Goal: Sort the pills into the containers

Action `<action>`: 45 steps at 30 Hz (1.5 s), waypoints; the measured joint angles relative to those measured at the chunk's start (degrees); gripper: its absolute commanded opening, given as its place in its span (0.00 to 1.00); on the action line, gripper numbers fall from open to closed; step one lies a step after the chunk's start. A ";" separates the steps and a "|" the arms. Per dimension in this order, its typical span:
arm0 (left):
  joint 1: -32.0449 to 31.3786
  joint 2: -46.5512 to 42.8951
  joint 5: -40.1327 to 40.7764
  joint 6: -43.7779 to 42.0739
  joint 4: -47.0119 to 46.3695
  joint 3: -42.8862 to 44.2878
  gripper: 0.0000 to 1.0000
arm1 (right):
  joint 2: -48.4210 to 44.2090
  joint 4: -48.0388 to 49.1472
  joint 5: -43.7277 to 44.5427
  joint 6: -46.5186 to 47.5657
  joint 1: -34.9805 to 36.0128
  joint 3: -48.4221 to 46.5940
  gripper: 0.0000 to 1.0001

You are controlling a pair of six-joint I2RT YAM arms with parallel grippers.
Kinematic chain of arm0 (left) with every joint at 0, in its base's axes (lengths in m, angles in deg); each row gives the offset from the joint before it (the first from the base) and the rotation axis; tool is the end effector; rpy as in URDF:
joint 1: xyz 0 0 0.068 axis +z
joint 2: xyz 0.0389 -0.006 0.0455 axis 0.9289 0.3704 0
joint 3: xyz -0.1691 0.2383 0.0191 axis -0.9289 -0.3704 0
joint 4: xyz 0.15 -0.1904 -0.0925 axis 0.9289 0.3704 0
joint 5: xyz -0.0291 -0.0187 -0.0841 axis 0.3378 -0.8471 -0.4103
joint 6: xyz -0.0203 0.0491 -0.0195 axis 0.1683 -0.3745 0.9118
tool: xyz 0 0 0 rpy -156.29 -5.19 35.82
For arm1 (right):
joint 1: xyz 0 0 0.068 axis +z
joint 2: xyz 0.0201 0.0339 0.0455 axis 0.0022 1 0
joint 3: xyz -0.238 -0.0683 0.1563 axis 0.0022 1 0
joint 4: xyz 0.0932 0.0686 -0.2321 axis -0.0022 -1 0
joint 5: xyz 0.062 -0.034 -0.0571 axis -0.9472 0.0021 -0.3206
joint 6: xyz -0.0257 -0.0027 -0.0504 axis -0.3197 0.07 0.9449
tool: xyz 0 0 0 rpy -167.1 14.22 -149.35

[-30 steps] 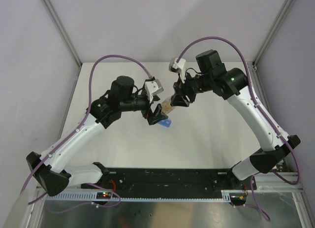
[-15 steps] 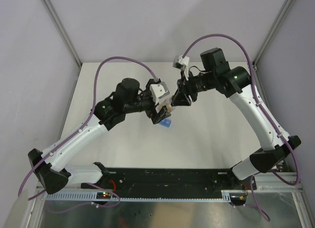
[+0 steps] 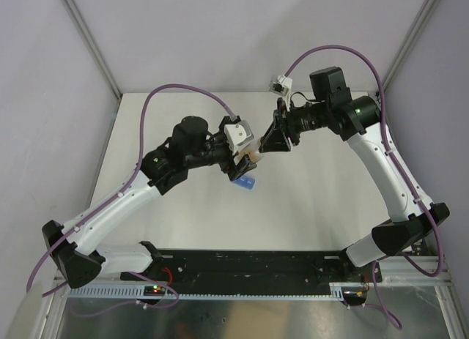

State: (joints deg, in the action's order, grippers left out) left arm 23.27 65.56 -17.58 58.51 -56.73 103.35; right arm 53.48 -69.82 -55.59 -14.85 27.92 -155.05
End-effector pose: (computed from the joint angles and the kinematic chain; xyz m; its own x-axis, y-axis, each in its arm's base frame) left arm 0.1786 -0.1965 0.4117 0.0225 0.3590 -0.9331 0.9137 0.3714 0.1649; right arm 0.2410 0.1622 0.4726 -0.3314 -0.3558 -0.8739 -0.9417 0.1818 0.2831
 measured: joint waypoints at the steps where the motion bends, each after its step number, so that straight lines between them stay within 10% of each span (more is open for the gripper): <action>1: -0.04 0.00 0.02 0.02 -0.17 0.00 0.87 | -0.02 0.26 -0.63 -0.24 -0.26 0.17 0.00; 17: -1.03 1.09 0.22 0.59 -0.46 -0.04 0.77 | -0.22 2.05 -4.79 -1.90 -1.77 2.10 0.00; 21: -1.18 1.11 0.26 0.72 -0.46 -0.07 0.63 | -0.37 2.47 -4.92 -2.10 -2.05 2.36 0.00; 29: -1.51 1.11 0.07 1.36 -1.29 -0.70 0.03 | -0.57 3.39 -4.83 -2.60 -2.62 2.69 0.08; 33: -1.55 1.09 -0.04 1.60 -1.31 -0.83 0.00 | -0.79 3.43 -4.81 -2.80 -2.62 3.06 0.21; 45: -1.64 0.96 -2.91 4.59 -1.01 -0.83 0.00 | -1.55 2.60 -4.35 -2.29 -2.10 3.13 0.00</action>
State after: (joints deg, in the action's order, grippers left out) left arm 21.63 66.52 -20.49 63.10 -57.73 102.52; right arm 51.93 -67.22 -59.94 -17.15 25.82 -151.92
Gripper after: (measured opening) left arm 0.562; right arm 0.471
